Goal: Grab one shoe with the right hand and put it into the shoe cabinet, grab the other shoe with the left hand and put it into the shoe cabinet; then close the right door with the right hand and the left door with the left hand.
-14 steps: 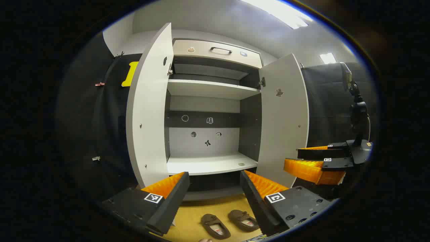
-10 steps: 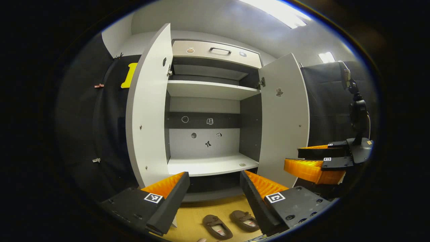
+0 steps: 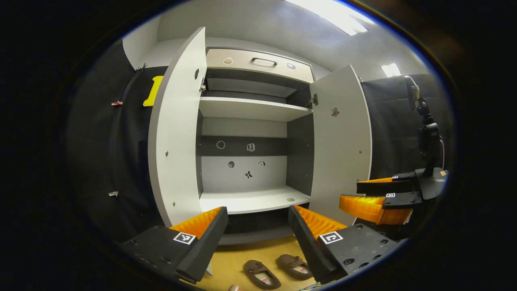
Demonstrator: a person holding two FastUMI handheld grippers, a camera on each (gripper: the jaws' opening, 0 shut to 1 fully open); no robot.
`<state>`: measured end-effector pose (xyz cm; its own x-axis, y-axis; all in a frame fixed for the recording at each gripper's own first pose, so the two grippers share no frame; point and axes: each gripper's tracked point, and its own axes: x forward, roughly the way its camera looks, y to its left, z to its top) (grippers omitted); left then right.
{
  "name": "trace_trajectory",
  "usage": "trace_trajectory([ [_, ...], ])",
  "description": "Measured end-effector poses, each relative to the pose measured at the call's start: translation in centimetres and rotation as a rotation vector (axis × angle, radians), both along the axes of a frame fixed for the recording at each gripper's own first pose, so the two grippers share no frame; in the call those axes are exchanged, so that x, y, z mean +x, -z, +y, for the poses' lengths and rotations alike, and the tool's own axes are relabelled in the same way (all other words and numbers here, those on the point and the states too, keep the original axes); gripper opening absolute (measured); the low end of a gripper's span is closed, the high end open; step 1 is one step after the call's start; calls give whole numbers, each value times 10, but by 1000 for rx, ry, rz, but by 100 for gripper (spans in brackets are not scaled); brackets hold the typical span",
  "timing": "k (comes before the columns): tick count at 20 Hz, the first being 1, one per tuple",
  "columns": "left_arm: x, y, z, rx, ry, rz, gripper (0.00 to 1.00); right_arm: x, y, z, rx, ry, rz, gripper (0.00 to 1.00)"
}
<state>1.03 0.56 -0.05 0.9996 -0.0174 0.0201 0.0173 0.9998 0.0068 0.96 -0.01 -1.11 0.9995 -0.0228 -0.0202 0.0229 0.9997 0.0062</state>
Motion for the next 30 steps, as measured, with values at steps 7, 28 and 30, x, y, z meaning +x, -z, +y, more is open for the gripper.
trace_trajectory([
  [7, 4, 4, 11, -4, -3, -6, 95, 11, 43, 3, 23, 13, 78, 98],
  [28, 22, 65, 11, -31, 52, 38, 95, 30, 348, 17, 195, 28, 586, 99],
  [30, 22, 73, 12, -34, 52, 43, 95, 37, 373, 14, 200, 31, 608, 99],
])
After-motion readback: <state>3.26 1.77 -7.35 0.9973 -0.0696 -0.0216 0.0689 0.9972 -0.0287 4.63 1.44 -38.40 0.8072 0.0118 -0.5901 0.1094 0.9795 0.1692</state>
